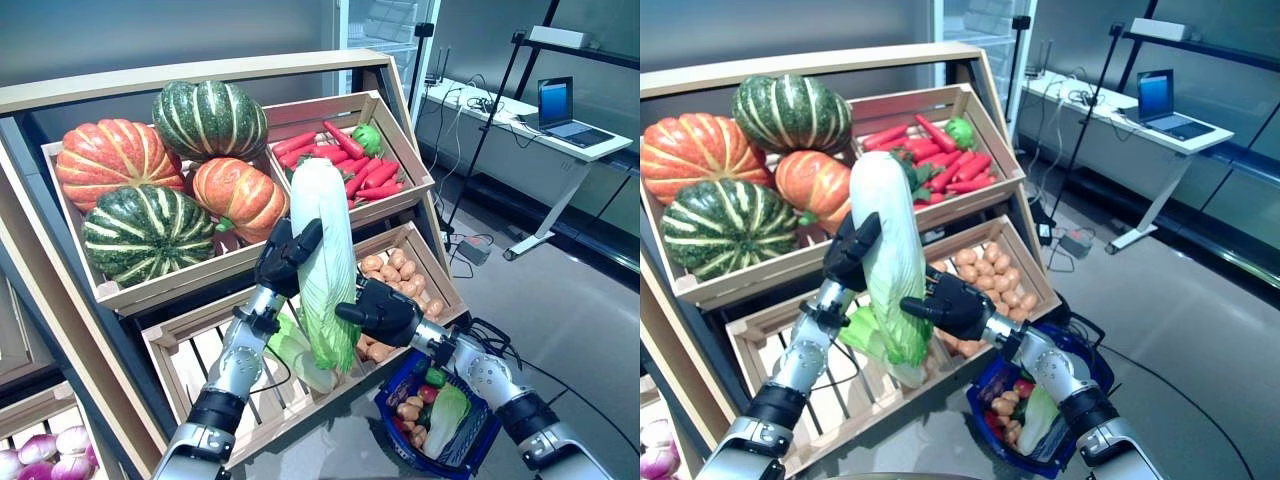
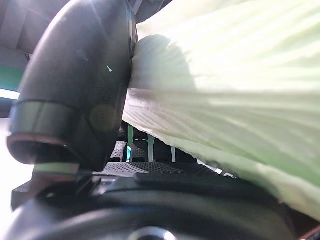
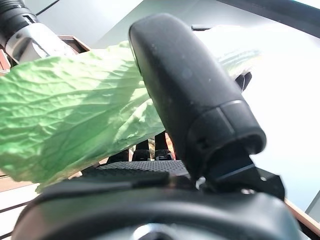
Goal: Put vegetables into the basket
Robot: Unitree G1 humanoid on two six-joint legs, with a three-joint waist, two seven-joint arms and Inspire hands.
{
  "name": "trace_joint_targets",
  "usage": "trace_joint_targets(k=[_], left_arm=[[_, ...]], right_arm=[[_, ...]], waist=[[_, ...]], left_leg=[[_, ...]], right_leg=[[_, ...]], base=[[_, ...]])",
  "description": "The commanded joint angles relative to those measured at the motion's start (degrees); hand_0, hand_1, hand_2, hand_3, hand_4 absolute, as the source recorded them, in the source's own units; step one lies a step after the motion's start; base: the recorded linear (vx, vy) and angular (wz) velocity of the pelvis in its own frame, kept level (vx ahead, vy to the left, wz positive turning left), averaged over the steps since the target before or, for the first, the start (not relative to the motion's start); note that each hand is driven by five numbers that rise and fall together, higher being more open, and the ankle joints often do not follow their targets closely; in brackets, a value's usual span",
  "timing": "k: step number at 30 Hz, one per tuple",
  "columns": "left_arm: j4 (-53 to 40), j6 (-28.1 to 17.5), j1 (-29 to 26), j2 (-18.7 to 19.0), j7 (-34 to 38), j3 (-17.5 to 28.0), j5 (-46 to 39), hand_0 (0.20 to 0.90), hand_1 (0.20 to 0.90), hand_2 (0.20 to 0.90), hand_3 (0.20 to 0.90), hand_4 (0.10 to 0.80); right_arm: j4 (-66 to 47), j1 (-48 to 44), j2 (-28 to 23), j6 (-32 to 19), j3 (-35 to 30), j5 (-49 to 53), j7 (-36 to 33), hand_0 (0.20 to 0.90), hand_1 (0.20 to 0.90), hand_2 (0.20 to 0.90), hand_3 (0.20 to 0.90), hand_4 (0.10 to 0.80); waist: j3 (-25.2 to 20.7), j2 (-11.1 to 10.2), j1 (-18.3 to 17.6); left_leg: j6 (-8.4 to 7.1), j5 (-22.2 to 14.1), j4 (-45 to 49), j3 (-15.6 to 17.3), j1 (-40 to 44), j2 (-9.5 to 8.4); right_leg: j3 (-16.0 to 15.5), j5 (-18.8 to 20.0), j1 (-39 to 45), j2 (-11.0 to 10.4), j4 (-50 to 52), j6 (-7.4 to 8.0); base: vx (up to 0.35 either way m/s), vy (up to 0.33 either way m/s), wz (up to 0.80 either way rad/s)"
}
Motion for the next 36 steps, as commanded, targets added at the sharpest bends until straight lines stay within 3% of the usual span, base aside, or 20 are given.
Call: trace_joint_targets(k=[1,9,16,19,24,35,36], left_arm=[[5.8,3.8,-8.1,-6.9,-3.7,-9.2,3.6,0.300,0.300,0.300,0.300,0.400],[1.1,2.5,-11.3,-7.2,-3.1,-11.0,1.5,0.300,0.300,0.300,0.300,0.400],[-4.4,1.7,-13.4,-7.5,-3.5,-14.3,-3.1,0.300,0.300,0.300,0.300,0.400],[-6.4,2.5,-13.5,-8.0,-3.9,-15.1,-5.8,0.300,0.300,0.300,0.300,0.400],[-8.3,5.0,-13.6,-9.8,-3.9,-17.3,-8.0,0.300,0.300,0.300,0.300,0.400],[-8.3,8.1,-12.3,-8.3,-4.7,-20.4,-4.9,0.300,0.300,0.300,0.300,0.400],[-8.2,8.0,-12.3,-8.1,-4.8,-20.5,-4.7,0.300,0.300,0.300,0.300,0.400]], right_arm=[[-6.0,-17.1,13.1,-1.0,-1.0,7.6,13.2,0.900,0.900,0.900,0.900,0.800],[-0.5,-17.0,10.2,2.5,1.9,-1.4,15.1,0.900,0.900,0.900,0.900,0.800],[3.3,-16.1,11.2,5.2,4.5,2.8,14.5,0.900,0.900,0.900,0.900,0.800],[3.6,-14.9,13.8,5.5,4.6,8.3,14.7,0.900,0.900,0.900,0.900,0.800],[4.6,-13.4,17.4,4.8,4.8,7.5,12.1,0.900,0.900,0.900,0.900,0.800],[5.5,-15.2,14.1,3.7,4.9,3.3,8.2,0.900,0.900,0.900,0.900,0.800],[5.6,-15.3,13.9,3.5,4.9,3.2,8.1,0.869,0.869,0.869,0.869,0.780]], waist=[[-2.3,-0.1,-0.5],[-2.4,-0.5,-0.9],[-2.2,-0.4,-1.0],[-2.2,-0.2,-0.9],[-1.9,0.3,-0.6],[-1.9,0.2,-0.6],[-1.9,0.2,-0.6]], left_leg=[[1.03,-9.7,0.1,-0.4,4.1,-1.93],[0.99,-9.5,0.1,-0.5,4.0,-1.87],[1.11,-9.4,0.1,-0.4,4.0,-1.86],[1.17,-9.4,0.1,-0.4,4.0,-1.94],[1.32,-9.5,0.1,-0.5,3.9,-2.18],[1.26,-9.7,0.1,-0.6,3.9,-2.21],[1.26,-9.7,0.1,-0.6,3.9,-2.21]], right_leg=[[-0.4,-0.3,-1.3,1.7,0.1,-4.51],[-0.5,-0.1,-1.3,1.6,0.1,-4.32],[-0.5,0.1,-1.4,1.6,0.1,-4.28],[-0.6,0.1,-1.3,1.6,0.1,-4.23],[-1.0,0.1,-1.3,1.4,0.1,-4.20],[-1.2,0.1,-1.4,1.5,0.1,-4.24],[-1.2,0.1,-1.4,1.5,0.1,-4.24]], base=[[0.000,0.000,0.00],[0.000,0.000,0.00],[0.000,0.000,0.00],[0.000,0.000,0.00],[0.000,0.000,0.00],[0.000,0.000,0.00],[0.000,0.000,0.00]])
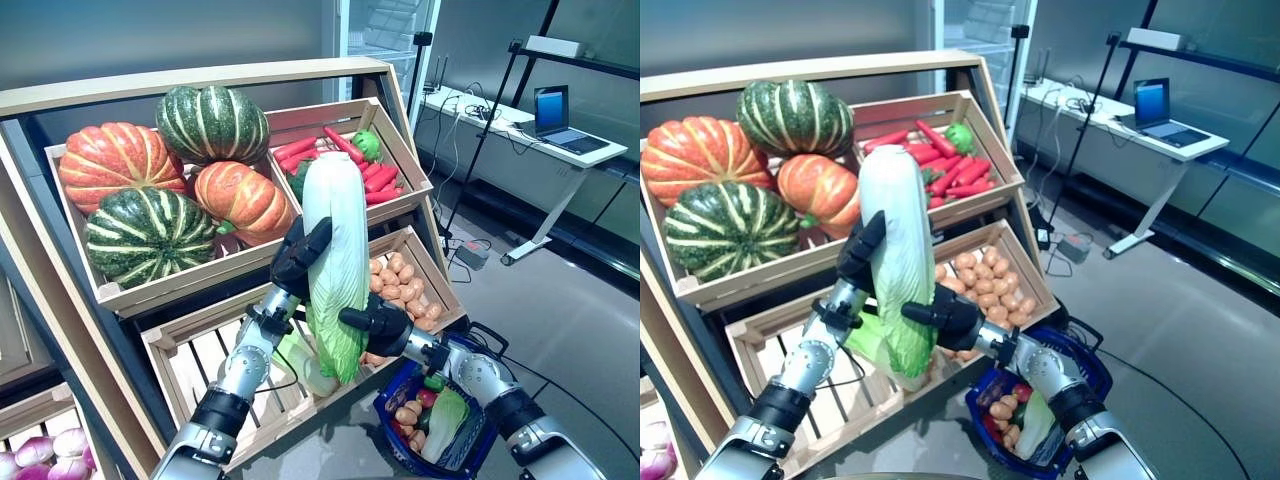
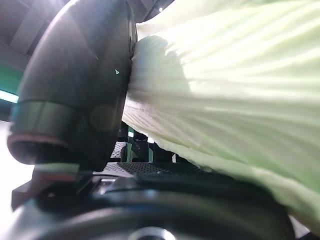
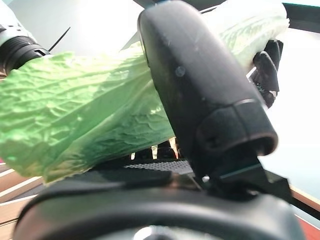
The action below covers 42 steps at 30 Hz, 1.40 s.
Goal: Put vegetables into the basket
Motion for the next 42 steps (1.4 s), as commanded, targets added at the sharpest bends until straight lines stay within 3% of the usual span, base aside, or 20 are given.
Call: trace_joint_targets(k=[1,2,3,4,19,20,21,22,32,42], left_arm=[[-3.2,4.9,-12.3,-8.7,-4.9,-15.2,2.6,0.300,0.300,0.300,0.300,0.400],[-3.2,4.9,-12.2,-8.6,-4.9,-15.3,2.8,0.300,0.300,0.300,0.300,0.400],[-2.9,4.9,-12.3,-8.4,-5.0,-15.3,3.0,0.300,0.300,0.300,0.300,0.400],[-2.8,4.8,-12.3,-8.2,-4.8,-15.3,3.0,0.300,0.300,0.300,0.300,0.400],[-2.3,4.0,-11.6,-6.2,-3.2,-12.2,5.9,0.300,0.300,0.300,0.300,0.400],[-2.1,4.2,-11.4,-5.9,-3.1,-11.4,6.3,0.338,0.338,0.338,0.338,0.425],[-2.1,4.2,-11.2,-5.8,-2.9,-11.2,6.5,0.467,0.467,0.467,0.467,0.511],[-1.9,4.4,-11.1,-5.5,-2.9,-10.7,6.8,0.900,0.900,0.900,0.900,0.800],[0.5,5.0,-8.9,-1.2,-2.4,-5.3,12.8,0.900,0.900,0.900,0.900,0.800],[4.9,1.7,-5.9,7.0,-3.1,2.8,17.6,0.900,0.900,0.900,0.900,0.800]], right_arm=[[-0.8,-13.8,10.6,-2.4,2.8,1.4,-0.5,0.639,0.639,0.639,0.639,0.626],[-0.7,-13.9,10.4,-2.6,2.8,1.8,-1.0,0.408,0.408,0.408,0.408,0.472],[-0.5,-14.1,10.1,-3.0,2.6,2.4,-1.5,0.316,0.316,0.316,0.316,0.411],[-0.3,-14.2,10.0,-3.1,2.3,2.7,-1.8,0.300,0.300,0.300,0.300,0.400],[0.2,-13.1,8.0,-3.9,-0.1,3.0,-2.8,0.300,0.300,0.300,0.300,0.400],[0.3,-12.7,7.8,-3.7,-0.4,2.7,-2.7,0.300,0.300,0.300,0.300,0.400],[0.5,-12.5,7.7,-3.7,-0.5,2.4,-2.6,0.300,0.300,0.300,0.300,0.400],[0.8,-12.0,7.4,-3.7,-0.7,2.2,-2.4,0.300,0.300,0.300,0.300,0.400],[2.9,-7.4,4.7,-3.0,-3.3,0.5,-0.9,0.300,0.300,0.300,0.300,0.400],[4.1,0.1,1.7,-3.2,-7.8,-1.3,1.1,0.300,0.300,0.300,0.300,0.400]], waist=[[-0.7,0.7,-0.4],[-0.7,0.7,-0.4],[-0.7,0.6,-0.4],[-0.7,0.6,-0.4],[-0.7,0.8,-0.5],[-0.7,0.8,-0.5],[-0.7,0.8,-0.5],[-0.7,0.8,-0.5],[-0.7,0.9,-0.6],[-0.7,1.3,-1.1]], left_leg=[[1.28,-9.7,0.1,-0.5,4.0,-2.12],[1.29,-9.7,0.1,-0.6,4.0,-2.11],[1.29,-9.7,0.1,-0.6,4.0,-2.10],[1.32,-9.7,0.1,-0.6,4.0,-2.09],[1.36,-9.5,0.1,-0.5,4.0,-1.99],[1.35,-9.4,0.1,-0.5,3.9,-1.97],[1.34,-9.4,0.1,-0.5,3.9,-1.97],[1.33,-9.4,0.1,-0.5,4.0,-1.95],[1.29,-9.3,0.1,-0.3,4.1,-1.81],[1.26,-9.0,0.1,0.4,4.0,-1.64]], right_leg=[[-1.1,0.2,-1.4,1.6,0.1,-4.24],[-1.0,0.2,-1.4,1.6,0.1,-4.25],[-1.1,0.2,-1.4,1.6,0.1,-4.25],[-1.1,0.3,-1.4,1.6,0.1,-4.25],[-0.9,0.5,-1.5,1.7,0.1,-4.23],[-0.9,0.4,-1.6,1.7,0.1,-4.23],[-0.9,0.4,-1.6,1.7,0.1,-4.23],[-0.9,0.4,-1.6,1.7,0.1,-4.24],[-0.8,0.4,-1.5,1.7,0.1,-4.12],[-0.4,0.5,-1.9,1.8,0.1,-3.97]], base=[[0.000,0.000,0.00],[0.000,0.000,0.00],[0.000,0.000,0.00],[0.000,0.000,0.00],[0.000,0.000,0.00],[0.000,0.000,0.00],[0.000,0.000,0.00],[0.000,0.000,0.00],[0.000,0.000,0.00],[0.000,0.000,0.00]])
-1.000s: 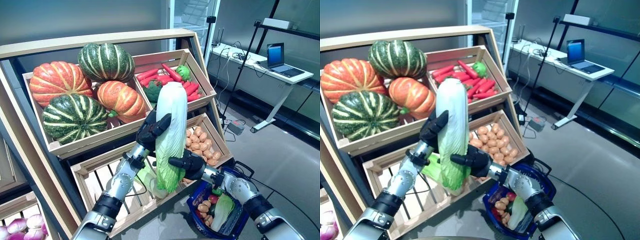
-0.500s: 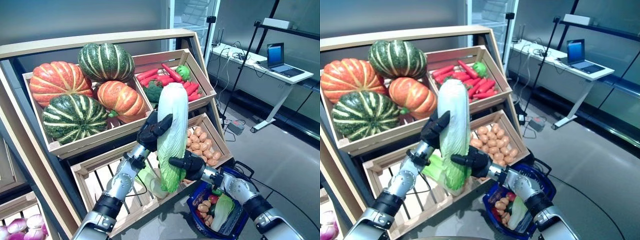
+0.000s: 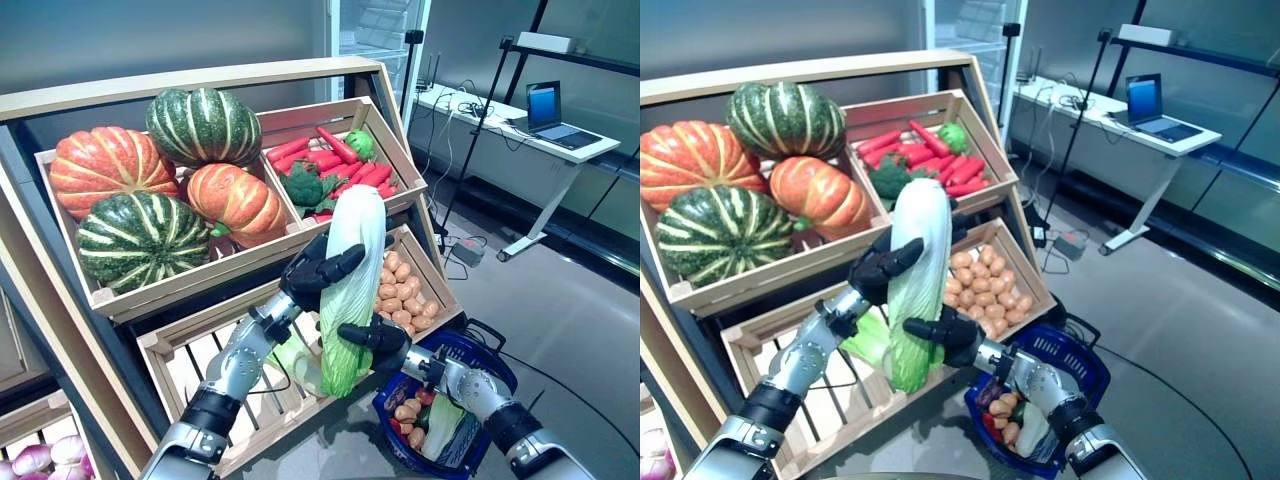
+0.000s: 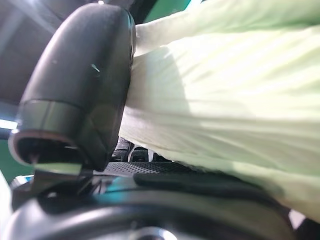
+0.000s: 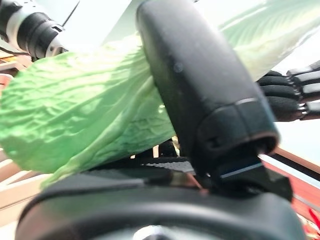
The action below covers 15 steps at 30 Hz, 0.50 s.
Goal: Put vegetables into the basket
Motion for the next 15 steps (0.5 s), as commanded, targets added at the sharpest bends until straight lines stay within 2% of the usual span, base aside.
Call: trace_joint_targets(k=[1,9,15], left_arm=[[3.0,-4.6,-5.6,3.8,-2.6,3.0,3.4,0.900,0.900,0.900,0.900,0.800],[4.1,-7.7,-3.1,7.7,-3.3,8.9,4.8,0.900,0.900,0.900,0.900,0.800],[5.0,-8.7,-1.9,10.8,-3.1,11.4,7.6,0.900,0.900,0.900,0.900,0.800]], right_arm=[[0.6,-3.7,0.8,-2.6,-7.9,1.2,3.4,0.300,0.300,0.300,0.300,0.400],[4.2,1.8,-1.8,-2.7,-12.4,-0.8,4.6,0.300,0.300,0.300,0.300,0.400],[5.8,5.2,-3.2,-3.0,-14.6,-1.4,5.8,0.300,0.300,0.300,0.300,0.400]], waist=[[-0.7,0.7,0.5],[-0.2,1.0,0.2],[0.2,1.3,-0.2]], left_leg=[[1.23,-9.0,0.1,0.1,3.9,-1.77],[1.09,-8.9,0.1,0.6,3.8,-1.57],[0.95,-8.8,0.1,1.0,3.7,-1.42]], right_leg=[[-0.7,0.5,-1.7,1.8,0.1,-3.96],[-0.5,0.4,-1.9,1.8,0.1,-3.95],[-0.3,0.3,-2.1,1.8,0.1,-3.83]], base=[[0.000,0.000,0.00],[0.003,0.008,-0.02],[0.000,0.000,0.00]])
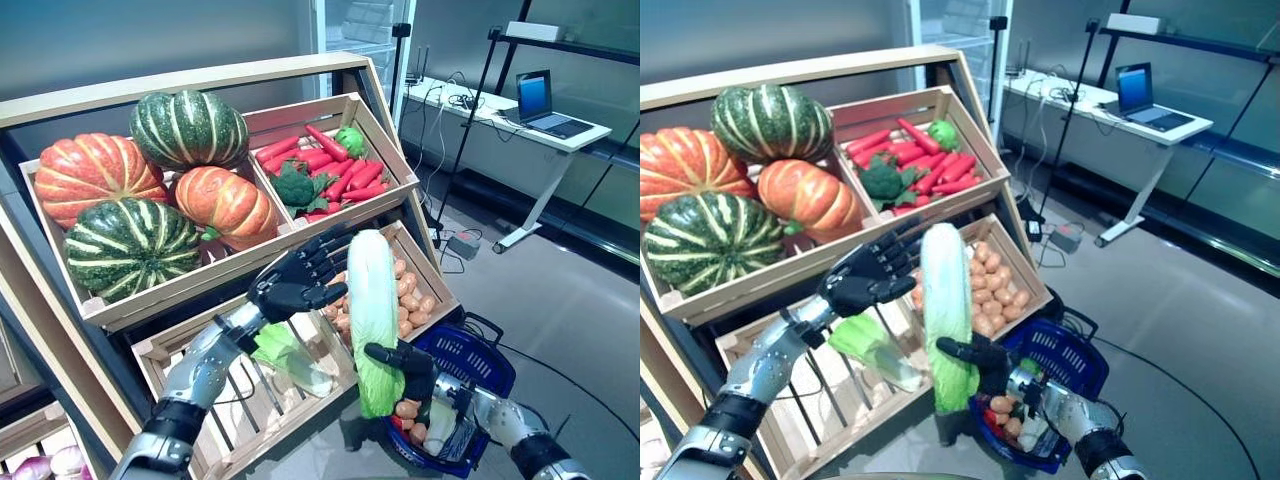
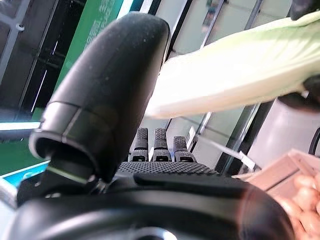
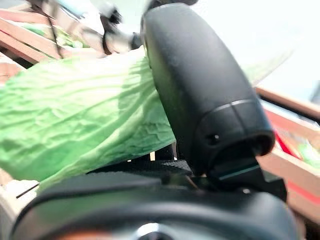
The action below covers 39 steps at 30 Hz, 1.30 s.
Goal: Put vegetables into the basket
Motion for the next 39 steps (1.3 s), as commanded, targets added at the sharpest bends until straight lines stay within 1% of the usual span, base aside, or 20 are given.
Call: trace_joint_targets(k=[1,7,9,12,16,17,19,20,21,22,23,25,26,27,29,31,35,39], left_arm=[[3.1,-7.0,-6.9,3.6,-2.3,5.1,0.3,0.900,0.900,0.900,0.900,0.800],[4.6,-7.1,-6.8,6.1,-2.4,6.3,0.9,0.900,0.900,0.900,0.900,0.800],[4.9,-6.9,-6.8,6.3,-2.4,6.5,0.6,0.900,0.900,0.900,0.900,0.800],[4.9,-6.8,-6.2,5.9,-2.5,7.2,-0.2,0.900,0.900,0.900,0.900,0.800],[5.7,-9.1,-4.0,4.5,-1.0,8.5,2.2,0.900,0.900,0.900,0.900,0.800],[5.8,-9.5,-3.5,4.3,-0.5,8.6,2.8,0.900,0.900,0.900,0.900,0.800],[6.2,-11.3,-1.8,3.8,2.3,9.1,5.9,0.900,0.900,0.900,0.900,0.800],[6.2,-11.4,-1.7,3.7,2.8,9.1,6.4,0.900,0.900,0.900,0.900,0.800],[6.5,-11.9,-1.1,3.7,4.5,9.1,8.6,0.900,0.900,0.900,0.900,0.800],[7.3,-13.6,-0.5,3.7,6.8,8.7,11.3,0.900,0.900,0.900,0.900,0.800],[7.4,-13.5,0.1,3.6,8.4,8.7,12.0,0.900,0.900,0.900,0.900,0.800],[7.0,-14.4,1.4,2.6,11.6,8.8,14.3,0.900,0.900,0.900,0.900,0.800],[6.3,-15.1,2.3,2.0,14.0,8.6,15.7,0.900,0.900,0.900,0.900,0.800],[6.0,-15.1,2.5,1.8,15.3,8.5,16.2,0.900,0.900,0.900,0.900,0.800],[5.4,-15.5,3.1,0.9,18.1,7.9,17.3,0.900,0.900,0.900,0.900,0.800],[4.5,-15.5,3.8,-0.9,20.4,6.4,18.6,0.900,0.900,0.900,0.900,0.800],[2.8,-15.7,6.5,-1.6,21.7,4.8,19.8,0.900,0.900,0.900,0.900,0.800],[2.5,-16.6,6.1,-1.5,23.0,3.3,18.6,0.900,0.900,0.900,0.900,0.800]], right_arm=[[-1.0,-4.1,0.4,-3.4,-6.2,3.3,5.4,0.300,0.300,0.300,0.300,0.400],[-0.5,-2.3,-0.8,-5.2,-8.4,4.7,4.8,0.300,0.300,0.300,0.300,0.400],[-0.3,-2.1,-1.0,-6.1,-8.9,5.1,4.4,0.300,0.300,0.300,0.300,0.400],[0.0,-1.4,-1.1,-9.5,-10.5,5.4,0.9,0.300,0.300,0.300,0.300,0.400],[0.3,-0.7,-0.7,-14.2,-14.4,6.8,-8.6,0.300,0.300,0.300,0.300,0.400],[0.4,-0.6,-0.5,-14.7,-15.1,7.0,-10.6,0.300,0.300,0.300,0.300,0.400],[1.3,-0.1,-0.1,-17.4,-17.7,5.7,-16.0,0.300,0.300,0.300,0.300,0.400],[1.4,-0.1,-0.1,-17.8,-17.9,5.7,-16.7,0.300,0.300,0.300,0.300,0.400],[2.1,0.0,-0.1,-18.7,-18.9,5.5,-18.8,0.300,0.300,0.300,0.300,0.400],[3.2,0.0,-0.2,-20.3,-20.5,4.8,-21.7,0.300,0.300,0.300,0.300,0.400],[3.7,0.0,-0.3,-21.3,-21.6,4.7,-23.8,0.300,0.300,0.300,0.300,0.400],[4.9,0.2,-0.2,-23.1,-23.0,3.1,-26.0,0.300,0.300,0.300,0.300,0.400],[5.4,0.1,-0.1,-24.5,-23.6,2.4,-28.3,0.300,0.300,0.300,0.300,0.400],[5.5,0.1,-0.1,-24.8,-23.7,2.2,-29.2,0.300,0.300,0.300,0.300,0.400],[5.5,-0.4,0.1,-26.4,-24.1,1.3,-31.9,0.300,0.300,0.300,0.300,0.400],[6.7,-2.0,-0.2,-29.5,-24.2,-0.6,-35.8,0.300,0.300,0.300,0.300,0.400],[7.4,-2.9,-0.6,-31.6,-24.1,-3.2,-39.5,0.300,0.300,0.300,0.300,0.400],[8.8,-4.9,-1.6,-34.0,-23.4,-3.9,-42.8,0.300,0.300,0.300,0.300,0.400]], waist=[[0.1,0.3,0.3],[0.5,0.8,-0.3],[0.6,0.9,-0.4],[0.7,1.0,-0.6],[0.9,1.0,-1.1],[1.0,1.0,-1.1],[1.2,1.1,-1.4],[1.3,1.1,-1.4],[1.4,1.1,-1.4],[1.7,1.1,-1.4],[1.9,1.1,-1.4],[2.3,1.2,-1.2],[2.8,1.3,-1.0],[2.9,1.3,-0.9],[3.7,1.5,-0.7],[5.0,1.8,0.1],[6.1,2.0,0.9],[8.1,2.9,1.3]], left_leg=[[0.94,-8.8,0.5,0.7,3.8,-1.56],[0.88,-8.7,0.5,1.1,3.7,-1.52],[0.86,-8.7,0.5,1.1,3.7,-1.52],[0.85,-8.8,0.5,1.2,3.7,-1.49],[0.77,-8.9,0.5,1.7,3.9,-1.38],[0.75,-8.9,0.5,1.7,3.9,-1.35],[0.75,-8.9,0.5,2.0,3.9,-1.24],[0.76,-8.9,0.5,2.1,4.0,-1.23],[0.78,-8.9,0.5,2.1,4.0,-1.21],[0.79,-8.9,0.5,2.2,4.0,-1.18],[0.79,-8.9,0.5,2.2,4.0,-1.15],[0.78,-8.9,0.5,2.2,3.9,-1.09],[0.72,-8.7,0.5,2.2,3.7,-1.06],[0.68,-8.6,0.5,2.1,3.6,-1.04],[0.63,-8.4,0.5,1.8,3.1,-1.04],[0.60,-8.1,0.5,1.3,2.2,-1.05],[0.49,-7.8,0.5,1.2,2.4,-1.09],[0.25,-8.0,2.9,0.8,-0.3,-1.06]], right_leg=[[-0.9,0.2,-1.5,1.8,0.1,-3.74],[-0.6,0.2,-1.7,1.8,0.1,-3.61],[-0.6,0.2,-1.8,1.8,0.1,-3.59],[-0.3,0.2,-1.9,1.8,0.1,-3.55],[0.1,0.3,-1.9,1.9,0.1,-3.65],[0.2,0.3,-1.9,1.9,0.1,-3.66],[0.5,0.4,-2.0,2.0,0.1,-3.73],[0.6,0.4,-2.0,2.0,0.1,-3.74],[0.7,0.4,-2.0,2.1,0.1,-3.77],[0.9,0.5,-2.1,2.1,0.1,-3.77],[0.9,0.5,-2.2,2.2,0.1,-3.81],[1.0,0.6,-2.3,2.2,0.1,-3.88],[0.9,0.6,-2.4,2.2,0.1,-3.98],[0.9,0.7,-2.5,2.2,0.1,-4.02],[0.8,0.8,-2.9,2.2,0.1,-4.15],[0.3,1.0,-3.7,2.2,0.1,-4.39],[-0.2,0.9,-3.4,2.3,0.1,-4.69],[-0.6,0.4,-5.6,2.0,2.1,-5.18]], base=[[0.003,0.009,-0.03],[-0.001,0.010,-0.08],[0.000,0.000,0.00],[0.000,0.000,0.00],[0.004,-0.006,-0.01],[0.018,-0.028,-0.06],[0.016,-0.029,-0.09],[0.016,-0.027,-0.13],[0.024,-0.041,-0.10],[0.038,-0.059,-0.07],[0.041,-0.063,-0.04],[0.035,-0.057,-0.04],[0.021,-0.054,-0.03],[0.003,-0.050,-0.03],[-0.024,-0.046,-0.05],[-0.043,-0.088,-0.03],[0.072,-0.068,0.01],[0.014,-0.023,0.00]])
